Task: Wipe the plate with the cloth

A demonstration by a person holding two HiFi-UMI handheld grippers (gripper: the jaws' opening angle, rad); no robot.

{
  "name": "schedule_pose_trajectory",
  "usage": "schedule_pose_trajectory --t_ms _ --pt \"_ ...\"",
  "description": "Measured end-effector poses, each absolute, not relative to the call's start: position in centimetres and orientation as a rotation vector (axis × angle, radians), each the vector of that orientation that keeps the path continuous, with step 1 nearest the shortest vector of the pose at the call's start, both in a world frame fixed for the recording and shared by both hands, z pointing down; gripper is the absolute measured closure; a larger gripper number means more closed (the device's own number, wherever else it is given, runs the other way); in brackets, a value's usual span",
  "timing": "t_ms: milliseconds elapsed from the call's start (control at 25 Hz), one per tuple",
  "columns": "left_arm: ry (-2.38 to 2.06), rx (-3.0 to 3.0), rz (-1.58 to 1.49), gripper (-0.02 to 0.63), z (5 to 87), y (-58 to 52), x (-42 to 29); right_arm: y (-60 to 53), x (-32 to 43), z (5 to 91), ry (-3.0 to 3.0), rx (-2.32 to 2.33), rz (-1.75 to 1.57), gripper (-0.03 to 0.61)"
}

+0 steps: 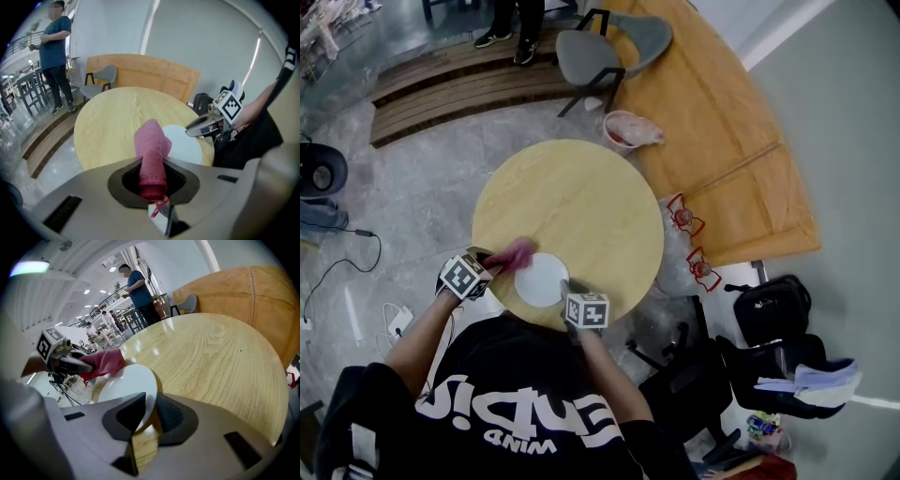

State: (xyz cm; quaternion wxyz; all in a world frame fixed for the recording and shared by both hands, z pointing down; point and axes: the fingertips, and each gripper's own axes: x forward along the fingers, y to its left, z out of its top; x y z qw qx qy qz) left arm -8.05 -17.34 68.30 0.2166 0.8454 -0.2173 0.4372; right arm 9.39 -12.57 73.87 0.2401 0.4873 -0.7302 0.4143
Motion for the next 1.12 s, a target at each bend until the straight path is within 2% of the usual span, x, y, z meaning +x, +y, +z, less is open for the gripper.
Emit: schedule_pose_trajectory --t_ms 280,480,720,840,960,1120 --pt "-0.658 2.373 0.983 0.566 63.0 -18.7 -7.3 -12.5 9.9 71.1 -2.027 1.296 1.097 0.494" --pt "-0.644 2.454 0.782 0.566 57.4 -20.2 -4.7 -14.4 9.9 64.7 -2.163 1.329 1.019 0.494" --pt "-0.634 2.678 0.517 0.566 48.2 -20.7 -0.8 -17.4 9.4 50.3 -2.426 1.485 0.617 0.495" --pt "-0.628 2.779 0.282 0.566 43.7 -20.7 0.6 -18.1 9.5 44.2 -2.501 1.582 0.417 0.495" --pt "-0.650 2.838 0.093 0.566 40.3 -20.5 1.2 -18.1 10.0 40.0 -2.535 1.678 0.302 0.515" --pt "-0.737 2.923 0.080 0.566 37.7 -20.3 1.6 -17.6 9.9 37.2 -2.542 1.732 0.185 0.540"
